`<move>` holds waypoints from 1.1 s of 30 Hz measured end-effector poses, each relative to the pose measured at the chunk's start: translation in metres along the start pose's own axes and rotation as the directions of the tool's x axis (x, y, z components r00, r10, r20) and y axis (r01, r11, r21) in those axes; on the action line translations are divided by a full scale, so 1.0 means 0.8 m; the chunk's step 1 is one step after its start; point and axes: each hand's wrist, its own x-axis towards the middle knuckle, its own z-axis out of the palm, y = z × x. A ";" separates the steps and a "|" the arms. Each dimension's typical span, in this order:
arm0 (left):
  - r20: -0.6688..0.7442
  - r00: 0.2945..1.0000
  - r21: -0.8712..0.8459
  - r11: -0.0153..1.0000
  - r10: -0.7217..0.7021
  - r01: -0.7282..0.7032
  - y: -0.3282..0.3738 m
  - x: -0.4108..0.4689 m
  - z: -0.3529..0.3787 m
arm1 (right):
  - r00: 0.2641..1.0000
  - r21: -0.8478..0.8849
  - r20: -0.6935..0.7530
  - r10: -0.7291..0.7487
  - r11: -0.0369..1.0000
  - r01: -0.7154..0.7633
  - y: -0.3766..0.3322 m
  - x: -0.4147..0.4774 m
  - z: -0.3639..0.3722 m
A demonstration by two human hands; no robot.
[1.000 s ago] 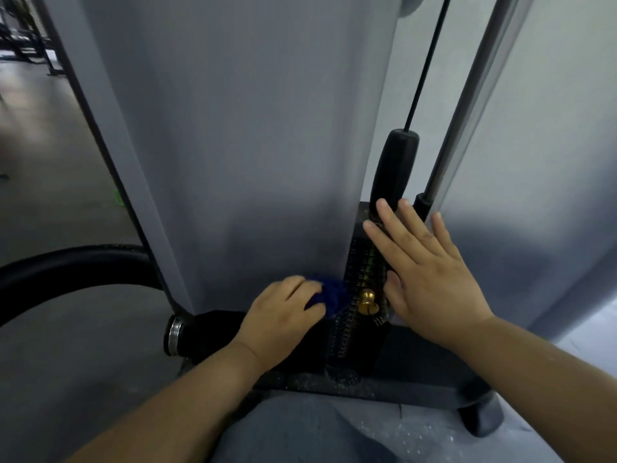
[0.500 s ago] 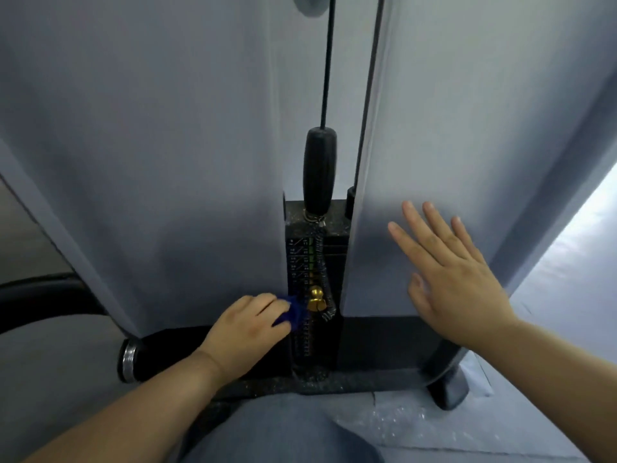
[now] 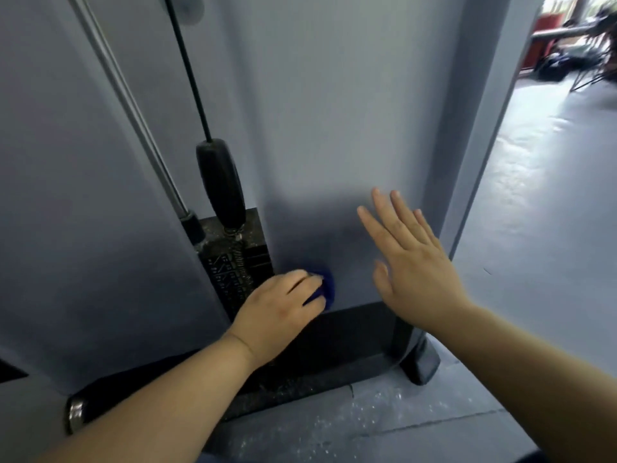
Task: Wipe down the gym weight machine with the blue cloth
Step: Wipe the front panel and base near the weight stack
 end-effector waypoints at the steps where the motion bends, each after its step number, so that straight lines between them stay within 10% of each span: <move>1: 0.080 0.995 0.000 0.998 0.064 -0.064 0.008 -0.006 0.011 | 1.000 -0.011 0.013 -0.002 1.000 0.002 0.007 -0.004 -0.001; 4: 0.244 0.961 -0.028 0.991 0.134 -0.131 0.023 -0.011 0.024 | 0.999 -0.034 0.037 0.015 0.999 -0.014 0.023 -0.014 -0.003; 11: -0.235 0.957 -0.042 0.986 -0.168 0.162 0.004 0.039 -0.031 | 0.996 -0.045 -0.002 0.090 0.995 -0.090 0.051 -0.022 -0.011; 20: 0.284 0.943 -0.041 0.985 0.172 -0.168 0.043 0.003 0.042 | 0.995 -0.058 -0.001 0.103 0.993 -0.103 0.067 -0.037 -0.013; 27: -0.127 0.986 -0.011 0.994 -0.105 0.104 0.035 0.069 0.007 | 0.986 -0.053 -0.056 0.156 0.986 -0.159 0.079 -0.043 -0.019; 33: 0.282 0.940 0.022 0.978 0.192 -0.207 0.073 0.048 0.064 | 0.974 -0.037 0.067 0.216 0.976 -0.214 0.091 -0.053 -0.019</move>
